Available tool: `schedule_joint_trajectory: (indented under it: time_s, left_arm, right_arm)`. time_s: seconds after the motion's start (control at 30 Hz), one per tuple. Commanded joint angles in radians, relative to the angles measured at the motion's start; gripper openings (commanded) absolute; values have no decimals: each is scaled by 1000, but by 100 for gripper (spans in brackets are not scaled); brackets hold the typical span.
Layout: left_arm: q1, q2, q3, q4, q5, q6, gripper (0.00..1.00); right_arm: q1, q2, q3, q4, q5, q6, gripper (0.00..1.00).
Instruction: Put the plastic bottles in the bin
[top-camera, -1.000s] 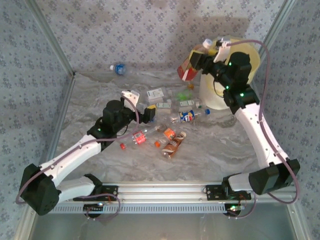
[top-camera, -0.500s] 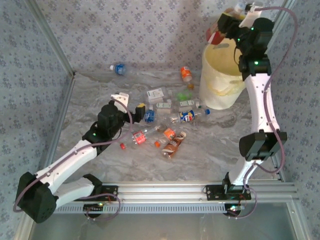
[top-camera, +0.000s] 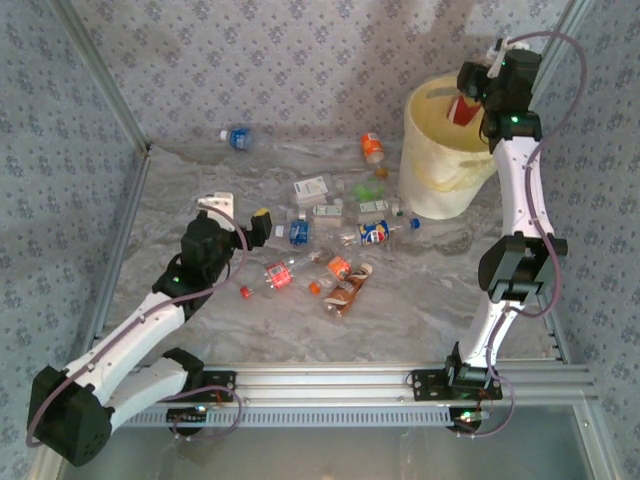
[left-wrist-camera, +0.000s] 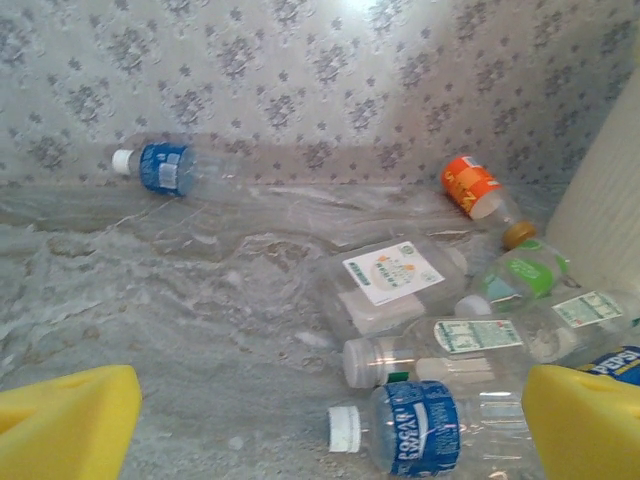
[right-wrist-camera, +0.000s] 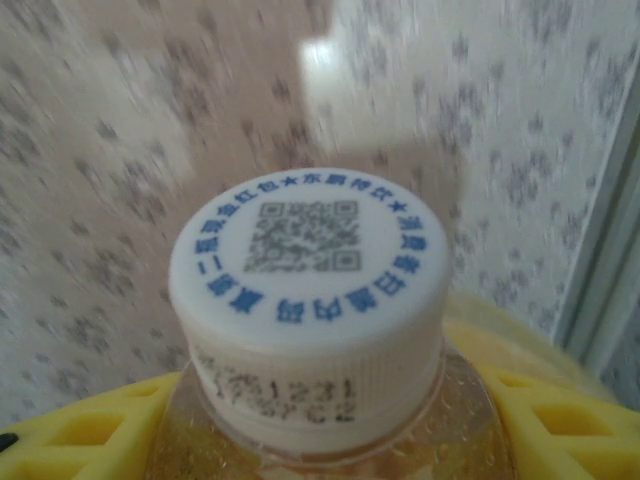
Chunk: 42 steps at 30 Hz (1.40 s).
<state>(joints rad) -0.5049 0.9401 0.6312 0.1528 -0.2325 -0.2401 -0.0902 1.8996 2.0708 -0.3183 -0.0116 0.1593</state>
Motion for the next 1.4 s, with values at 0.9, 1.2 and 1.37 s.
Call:
schedule_joint_trajectory:
  time_s: [0.9, 1.2, 1.37]
  left_arm:
    - [62, 74, 33, -123, -3, -109, 98]
    - [80, 97, 39, -123, 14, -141, 98]
    - [101, 109, 37, -124, 29, -172, 98]
  right_arm:
    - [31, -132, -189, -119, 19, 46, 100]
    - [97, -426, -421, -17, -39, 46, 100]
    - [184, -593, -585, 39, -75, 16, 100]
